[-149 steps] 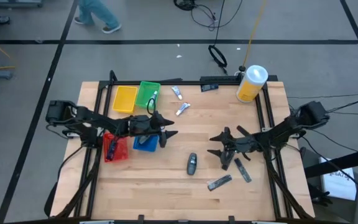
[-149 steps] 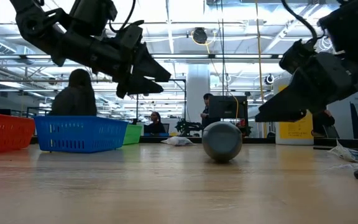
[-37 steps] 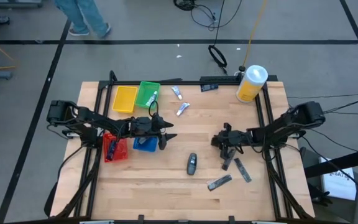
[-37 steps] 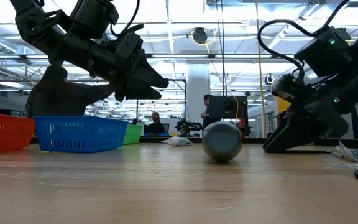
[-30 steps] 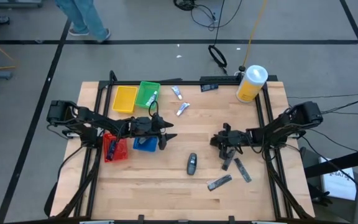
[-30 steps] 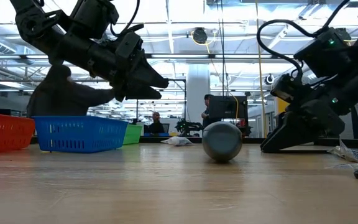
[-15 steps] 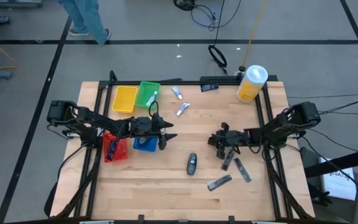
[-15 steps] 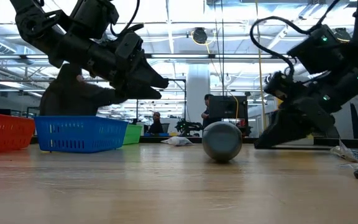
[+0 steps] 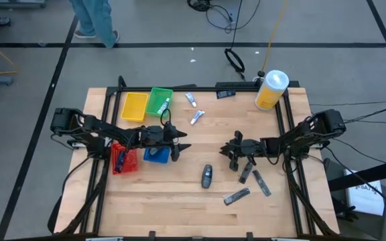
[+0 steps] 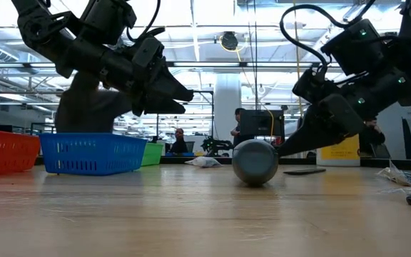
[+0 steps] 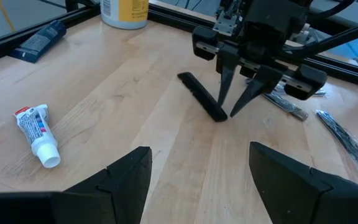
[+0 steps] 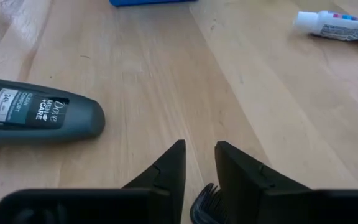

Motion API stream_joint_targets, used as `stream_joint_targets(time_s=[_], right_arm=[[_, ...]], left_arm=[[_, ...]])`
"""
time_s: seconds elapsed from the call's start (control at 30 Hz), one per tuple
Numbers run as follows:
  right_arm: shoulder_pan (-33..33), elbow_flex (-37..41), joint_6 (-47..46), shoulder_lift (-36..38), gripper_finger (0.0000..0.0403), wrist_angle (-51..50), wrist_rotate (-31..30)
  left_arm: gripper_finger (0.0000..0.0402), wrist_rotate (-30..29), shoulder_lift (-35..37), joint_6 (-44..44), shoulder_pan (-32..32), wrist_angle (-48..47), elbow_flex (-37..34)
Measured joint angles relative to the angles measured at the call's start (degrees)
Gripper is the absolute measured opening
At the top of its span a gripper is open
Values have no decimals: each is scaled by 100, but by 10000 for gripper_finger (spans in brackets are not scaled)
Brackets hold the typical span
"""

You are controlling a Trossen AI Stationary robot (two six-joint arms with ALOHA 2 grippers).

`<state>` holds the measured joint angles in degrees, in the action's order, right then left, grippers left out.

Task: Pick & Place Travel size toiletries
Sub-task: Put the gray deodorant into the blue bin

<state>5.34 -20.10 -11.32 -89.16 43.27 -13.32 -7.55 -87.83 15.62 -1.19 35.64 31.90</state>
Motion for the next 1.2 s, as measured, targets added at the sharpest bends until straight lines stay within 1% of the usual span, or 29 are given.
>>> stream_joint_targets(time_s=[0.3, 0.47, 0.6, 0.77, 0.93, 1.1, 1.2], right_arm=[[0, -4, 153, 145, 41, 29, 0], [0, -7, 272, 566, 34, -18, 7], [0, -7, 327, 1023, 36, -135, 8], [127, -4, 458, 1706, 54, -757, -13], [684, -4, 652, 2300, 88, -1225, -60], [1434, -4, 611, 2684, 126, -1817, -783], [1870, -4, 517, 2802, 143, -1946, -1171]], left_arm=[[266, 0, 0, -1, 9, 0, 0], [266, 0, 0, -72, 75, 10, -2], [266, 3, 0, -94, 97, 13, -2], [266, 2, 0, -92, 96, 13, -2], [266, 2, 0, -93, 101, 11, -2], [266, 2, 0, -92, 98, 11, -2], [266, 2, 0, -92, 98, 11, -2]])
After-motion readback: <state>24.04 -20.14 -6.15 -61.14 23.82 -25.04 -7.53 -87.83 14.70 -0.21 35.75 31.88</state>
